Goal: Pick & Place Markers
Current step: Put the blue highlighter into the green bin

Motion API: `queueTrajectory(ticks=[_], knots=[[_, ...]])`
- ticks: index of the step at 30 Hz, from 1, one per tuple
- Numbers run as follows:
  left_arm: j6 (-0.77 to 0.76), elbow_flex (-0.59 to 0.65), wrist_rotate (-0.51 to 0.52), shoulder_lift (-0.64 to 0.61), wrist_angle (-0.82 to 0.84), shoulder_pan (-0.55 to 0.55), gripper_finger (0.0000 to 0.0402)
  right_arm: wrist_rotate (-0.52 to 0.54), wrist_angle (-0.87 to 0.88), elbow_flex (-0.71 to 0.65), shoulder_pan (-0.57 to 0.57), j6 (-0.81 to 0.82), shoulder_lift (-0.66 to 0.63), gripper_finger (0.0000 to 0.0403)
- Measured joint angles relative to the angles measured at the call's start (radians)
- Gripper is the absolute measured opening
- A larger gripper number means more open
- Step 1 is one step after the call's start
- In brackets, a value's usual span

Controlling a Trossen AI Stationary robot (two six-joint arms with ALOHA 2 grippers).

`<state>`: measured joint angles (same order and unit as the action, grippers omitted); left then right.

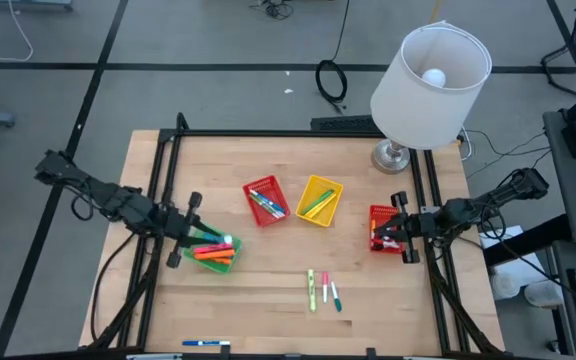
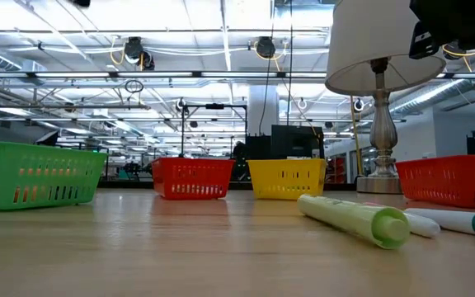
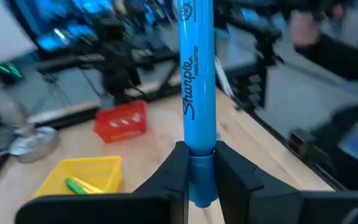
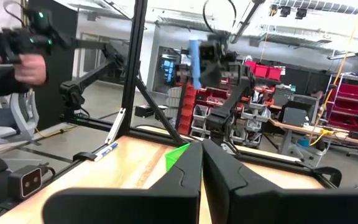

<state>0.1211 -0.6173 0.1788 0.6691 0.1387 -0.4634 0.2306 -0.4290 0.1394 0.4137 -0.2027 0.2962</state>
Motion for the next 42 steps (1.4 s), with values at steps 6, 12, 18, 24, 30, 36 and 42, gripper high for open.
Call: queueTrajectory(ticks=[6,12,18,24,30,36,42], knots=[[-0.056,0.328,0.089,-0.177,-0.279,-0.011,0.0051,0.000,0.007,0.000,0.000,0.023,0.000,0.0000],[-0.082,0.546,0.100,-0.259,-0.544,-0.011,0.0051,0.000,0.016,0.000,0.000,0.035,0.000,0.0000],[-0.079,0.594,0.096,-0.273,-0.630,-0.011,0.0051,0.001,0.015,0.000,0.000,0.035,0.000,0.0000],[-0.079,0.594,0.094,-0.272,-0.639,-0.011,0.0051,0.002,0.015,0.000,0.000,0.035,0.000,0.0000],[-0.101,0.594,0.093,-0.271,-0.619,-0.011,0.0051,0.002,0.016,0.000,0.000,0.035,0.000,0.0000],[-0.118,0.585,0.221,-0.271,-0.639,-0.011,0.0051,0.004,-0.007,-0.027,0.000,0.029,0.003,0.0000],[-0.239,0.411,0.320,-0.229,-0.282,-0.011,0.0051,0.005,-0.095,-0.061,0.000,0.005,0.003,0.0000]])
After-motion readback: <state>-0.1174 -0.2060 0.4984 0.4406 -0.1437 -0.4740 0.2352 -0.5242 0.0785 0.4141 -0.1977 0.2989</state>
